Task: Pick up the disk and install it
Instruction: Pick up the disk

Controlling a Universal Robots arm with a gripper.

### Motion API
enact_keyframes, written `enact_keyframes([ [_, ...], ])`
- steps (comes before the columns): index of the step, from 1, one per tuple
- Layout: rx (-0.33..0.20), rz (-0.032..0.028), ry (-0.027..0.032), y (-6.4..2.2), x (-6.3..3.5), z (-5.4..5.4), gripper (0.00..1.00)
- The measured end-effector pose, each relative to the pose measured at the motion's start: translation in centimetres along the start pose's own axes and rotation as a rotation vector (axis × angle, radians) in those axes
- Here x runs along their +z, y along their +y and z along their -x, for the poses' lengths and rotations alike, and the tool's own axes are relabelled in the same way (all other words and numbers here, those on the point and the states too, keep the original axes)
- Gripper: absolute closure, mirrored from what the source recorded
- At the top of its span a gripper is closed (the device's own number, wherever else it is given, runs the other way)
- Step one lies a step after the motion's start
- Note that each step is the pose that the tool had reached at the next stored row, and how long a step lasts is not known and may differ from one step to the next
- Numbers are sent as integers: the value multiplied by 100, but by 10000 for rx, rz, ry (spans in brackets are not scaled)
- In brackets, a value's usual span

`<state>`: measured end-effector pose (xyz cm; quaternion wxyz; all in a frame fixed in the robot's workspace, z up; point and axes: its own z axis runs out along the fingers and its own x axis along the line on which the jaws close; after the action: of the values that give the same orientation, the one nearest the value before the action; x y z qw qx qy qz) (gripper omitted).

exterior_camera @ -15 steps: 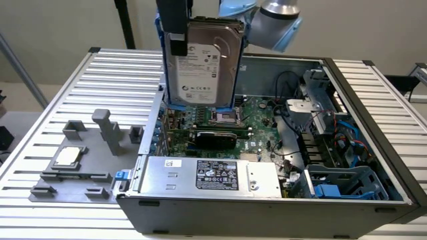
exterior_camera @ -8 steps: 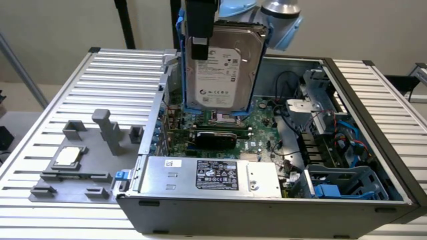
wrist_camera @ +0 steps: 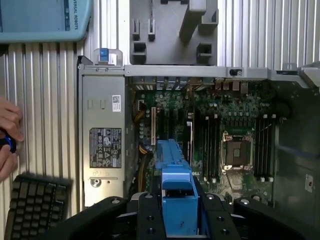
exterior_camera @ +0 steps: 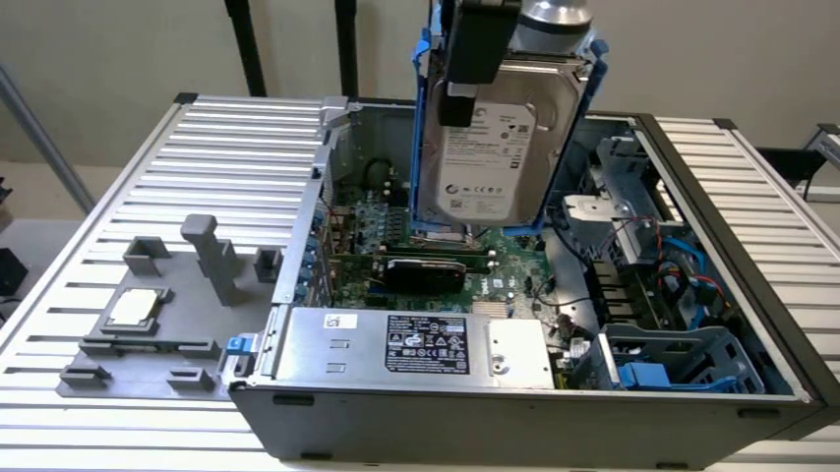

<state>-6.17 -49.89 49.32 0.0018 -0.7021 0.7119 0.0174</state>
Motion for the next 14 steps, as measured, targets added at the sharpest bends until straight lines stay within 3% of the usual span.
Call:
enact_keyframes([
  [14, 1, -1, -1, -638, -14, -133, 67],
])
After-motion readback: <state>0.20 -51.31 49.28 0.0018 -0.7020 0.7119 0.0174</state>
